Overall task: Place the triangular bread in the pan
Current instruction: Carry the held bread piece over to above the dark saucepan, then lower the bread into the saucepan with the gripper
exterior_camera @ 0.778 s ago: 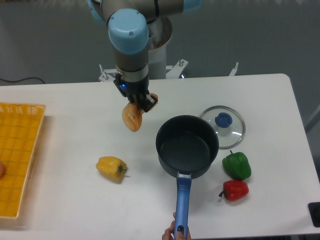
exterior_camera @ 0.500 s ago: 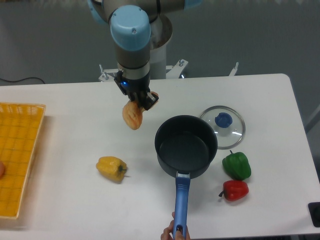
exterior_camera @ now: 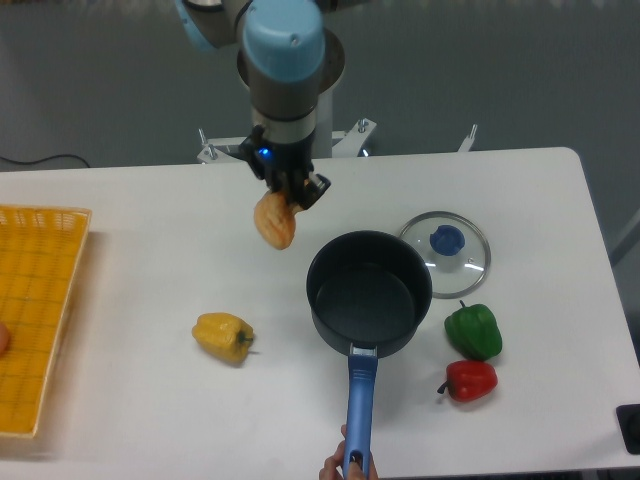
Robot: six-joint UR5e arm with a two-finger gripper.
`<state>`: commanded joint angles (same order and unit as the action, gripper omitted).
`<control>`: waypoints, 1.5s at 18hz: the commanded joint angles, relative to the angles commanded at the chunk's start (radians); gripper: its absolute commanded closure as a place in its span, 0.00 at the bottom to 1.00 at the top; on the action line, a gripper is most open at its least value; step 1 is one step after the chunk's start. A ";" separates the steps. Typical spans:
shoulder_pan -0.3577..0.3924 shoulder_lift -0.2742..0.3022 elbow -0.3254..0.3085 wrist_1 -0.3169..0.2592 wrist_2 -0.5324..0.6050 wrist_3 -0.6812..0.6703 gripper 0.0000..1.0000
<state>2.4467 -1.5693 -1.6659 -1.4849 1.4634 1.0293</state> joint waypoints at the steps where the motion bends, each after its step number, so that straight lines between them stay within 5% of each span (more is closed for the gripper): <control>1: 0.000 0.005 0.002 0.000 0.002 0.000 0.87; 11: 0.057 0.005 0.081 0.003 -0.017 -0.052 0.87; 15: 0.092 -0.050 0.135 0.014 -0.040 -0.084 0.87; 27: 0.086 -0.164 0.149 0.231 -0.083 -0.282 0.87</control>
<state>2.5326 -1.7333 -1.5171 -1.2534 1.3806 0.7472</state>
